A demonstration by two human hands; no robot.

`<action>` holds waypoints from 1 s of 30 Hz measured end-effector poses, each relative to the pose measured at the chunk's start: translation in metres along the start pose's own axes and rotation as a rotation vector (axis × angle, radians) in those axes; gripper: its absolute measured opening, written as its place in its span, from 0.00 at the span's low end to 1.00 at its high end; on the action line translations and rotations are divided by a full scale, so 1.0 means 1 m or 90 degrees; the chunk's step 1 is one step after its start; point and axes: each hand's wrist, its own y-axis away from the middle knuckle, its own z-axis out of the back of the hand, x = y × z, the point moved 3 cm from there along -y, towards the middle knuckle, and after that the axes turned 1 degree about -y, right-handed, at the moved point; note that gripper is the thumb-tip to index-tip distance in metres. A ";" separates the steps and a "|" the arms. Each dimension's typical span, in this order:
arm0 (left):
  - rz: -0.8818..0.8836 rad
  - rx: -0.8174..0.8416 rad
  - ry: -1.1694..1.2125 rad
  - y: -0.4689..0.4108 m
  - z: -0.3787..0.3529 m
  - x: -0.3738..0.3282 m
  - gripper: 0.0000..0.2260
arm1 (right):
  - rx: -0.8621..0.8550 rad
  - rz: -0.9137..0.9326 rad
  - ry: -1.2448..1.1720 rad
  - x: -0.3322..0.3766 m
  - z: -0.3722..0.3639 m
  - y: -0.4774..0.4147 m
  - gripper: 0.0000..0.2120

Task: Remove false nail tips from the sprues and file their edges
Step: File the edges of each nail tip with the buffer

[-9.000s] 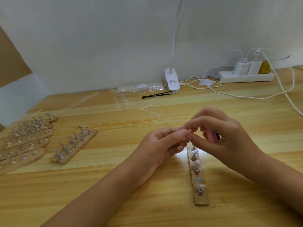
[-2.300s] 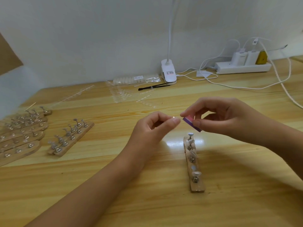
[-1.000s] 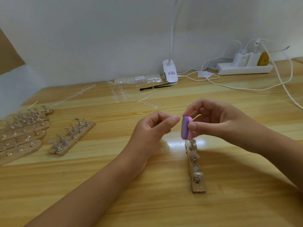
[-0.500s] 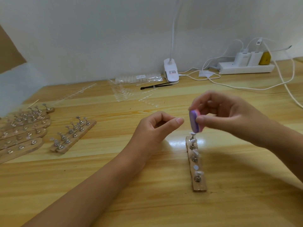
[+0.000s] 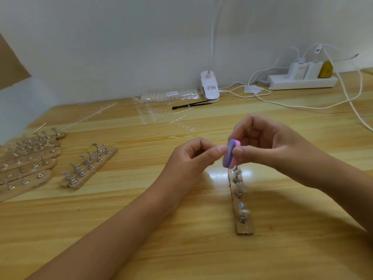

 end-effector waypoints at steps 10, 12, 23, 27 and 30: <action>-0.054 -0.023 -0.118 0.003 0.000 -0.001 0.07 | -0.096 0.054 0.078 0.007 0.009 0.000 0.09; -0.046 -0.018 -0.089 0.003 0.000 -0.001 0.06 | -0.044 0.039 0.099 0.005 0.000 -0.001 0.12; -0.014 -0.058 0.049 -0.002 0.009 -0.004 0.12 | -0.016 0.024 0.580 -0.022 0.026 -0.004 0.11; -0.024 -0.003 -0.030 0.001 0.002 -0.005 0.15 | 0.001 -0.078 0.684 -0.035 0.039 -0.004 0.10; -0.027 0.028 -0.044 0.004 -0.002 -0.007 0.10 | -0.047 0.012 0.655 -0.021 0.036 -0.004 0.13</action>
